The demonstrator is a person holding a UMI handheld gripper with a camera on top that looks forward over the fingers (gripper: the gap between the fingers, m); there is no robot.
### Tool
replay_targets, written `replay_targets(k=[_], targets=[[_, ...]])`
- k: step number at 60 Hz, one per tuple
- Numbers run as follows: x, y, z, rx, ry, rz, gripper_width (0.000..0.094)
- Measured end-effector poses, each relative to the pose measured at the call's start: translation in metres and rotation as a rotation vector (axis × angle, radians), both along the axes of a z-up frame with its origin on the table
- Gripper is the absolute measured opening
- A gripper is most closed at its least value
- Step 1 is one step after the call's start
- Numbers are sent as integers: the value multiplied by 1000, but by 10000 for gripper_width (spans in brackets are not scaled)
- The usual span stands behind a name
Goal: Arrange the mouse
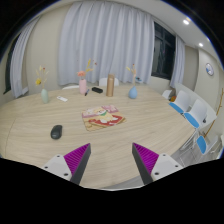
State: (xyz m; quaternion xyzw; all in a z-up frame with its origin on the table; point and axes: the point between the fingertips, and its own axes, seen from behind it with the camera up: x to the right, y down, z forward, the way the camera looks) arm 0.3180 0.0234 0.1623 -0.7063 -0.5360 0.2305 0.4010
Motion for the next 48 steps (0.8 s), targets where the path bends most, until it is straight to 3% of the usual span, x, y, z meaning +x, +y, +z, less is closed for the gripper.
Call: replay_targets(k=[15, 38, 48], targets=[[-4, -61, -18, -29, -20, 85, 859], [-26, -212, -45, -66, -35, 309, 859], [-37, -245, -55, -64, -42, 353, 861]])
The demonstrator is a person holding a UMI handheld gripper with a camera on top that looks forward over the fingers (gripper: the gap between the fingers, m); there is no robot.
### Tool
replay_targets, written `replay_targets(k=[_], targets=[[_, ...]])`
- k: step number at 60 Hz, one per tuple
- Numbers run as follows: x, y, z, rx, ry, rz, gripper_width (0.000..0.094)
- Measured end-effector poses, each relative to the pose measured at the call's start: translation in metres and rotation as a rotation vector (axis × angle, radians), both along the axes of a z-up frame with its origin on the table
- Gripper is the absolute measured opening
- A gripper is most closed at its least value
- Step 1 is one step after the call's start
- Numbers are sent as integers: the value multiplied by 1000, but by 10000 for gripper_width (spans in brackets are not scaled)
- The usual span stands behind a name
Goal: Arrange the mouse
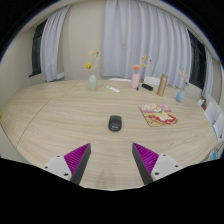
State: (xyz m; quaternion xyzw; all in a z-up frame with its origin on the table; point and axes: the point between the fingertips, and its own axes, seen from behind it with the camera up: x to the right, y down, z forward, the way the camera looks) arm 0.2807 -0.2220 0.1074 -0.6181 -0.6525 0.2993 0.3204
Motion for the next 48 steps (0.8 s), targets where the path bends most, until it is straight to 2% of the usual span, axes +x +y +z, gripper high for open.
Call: replay_targets(k=[48], targets=[[-179, 8, -104, 5, -19, -35, 862]])
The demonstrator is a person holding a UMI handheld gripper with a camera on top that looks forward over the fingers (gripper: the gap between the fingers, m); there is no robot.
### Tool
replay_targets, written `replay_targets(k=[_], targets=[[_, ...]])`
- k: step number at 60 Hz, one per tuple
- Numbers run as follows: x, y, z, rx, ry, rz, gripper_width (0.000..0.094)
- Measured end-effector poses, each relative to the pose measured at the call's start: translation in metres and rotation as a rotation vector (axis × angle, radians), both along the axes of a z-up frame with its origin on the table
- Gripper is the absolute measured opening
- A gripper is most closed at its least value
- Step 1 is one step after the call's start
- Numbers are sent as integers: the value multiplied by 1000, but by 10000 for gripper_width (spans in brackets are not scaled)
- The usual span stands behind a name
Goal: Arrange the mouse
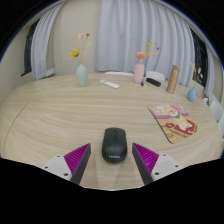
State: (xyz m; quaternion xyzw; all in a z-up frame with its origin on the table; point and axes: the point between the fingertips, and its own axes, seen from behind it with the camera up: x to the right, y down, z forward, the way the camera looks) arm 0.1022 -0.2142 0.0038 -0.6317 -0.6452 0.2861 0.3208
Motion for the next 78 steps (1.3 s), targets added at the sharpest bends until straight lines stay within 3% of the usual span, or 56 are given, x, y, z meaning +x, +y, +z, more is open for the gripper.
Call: replay_targets(k=[18, 25, 27, 35, 42, 50, 60, 67, 78], targets=[[-36, -1, -17, -43, -6, -6, 824], [-42, -1, -17, -41, -4, -5, 629], [-43, 1, -17, -38, -6, -8, 474], [-44, 2, -16, -50, -32, -29, 396], [-40, 2, -1, -86, -48, -37, 378], [-48, 21, 65, -80, 15, -26, 374], [-86, 119, 144, -56, 133, -92, 374], [-112, 214, 143, -17, 139, -165, 372], [-137, 300, 71, 0, 73, -158, 373]])
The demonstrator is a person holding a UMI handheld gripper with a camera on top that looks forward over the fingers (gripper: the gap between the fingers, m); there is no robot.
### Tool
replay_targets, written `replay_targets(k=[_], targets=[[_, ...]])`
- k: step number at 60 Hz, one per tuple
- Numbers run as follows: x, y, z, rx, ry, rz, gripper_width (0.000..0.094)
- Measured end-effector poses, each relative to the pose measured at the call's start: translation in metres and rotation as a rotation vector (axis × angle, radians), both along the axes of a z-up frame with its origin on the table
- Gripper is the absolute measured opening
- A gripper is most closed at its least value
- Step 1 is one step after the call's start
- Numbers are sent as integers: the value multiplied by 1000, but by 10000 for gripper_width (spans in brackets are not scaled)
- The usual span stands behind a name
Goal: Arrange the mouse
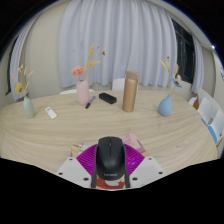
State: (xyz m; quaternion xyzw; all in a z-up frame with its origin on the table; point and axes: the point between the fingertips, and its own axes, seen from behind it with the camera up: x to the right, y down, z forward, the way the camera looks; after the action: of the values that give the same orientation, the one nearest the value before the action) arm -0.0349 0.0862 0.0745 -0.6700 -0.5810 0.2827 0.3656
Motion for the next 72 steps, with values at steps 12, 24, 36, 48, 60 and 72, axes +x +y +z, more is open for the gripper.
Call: replay_targets(k=[12, 24, 36, 48, 60, 72], targets=[[5, 9, -77, -28, -96, 77, 375], [7, 6, -85, -62, -84, 99, 537], [30, 10, -42, -64, -72, 64, 857], [110, -10, 31, -99, -70, 30, 856], [193, -47, 59, -102, -80, 86, 855], [232, -74, 49, -123, -127, 114, 854]])
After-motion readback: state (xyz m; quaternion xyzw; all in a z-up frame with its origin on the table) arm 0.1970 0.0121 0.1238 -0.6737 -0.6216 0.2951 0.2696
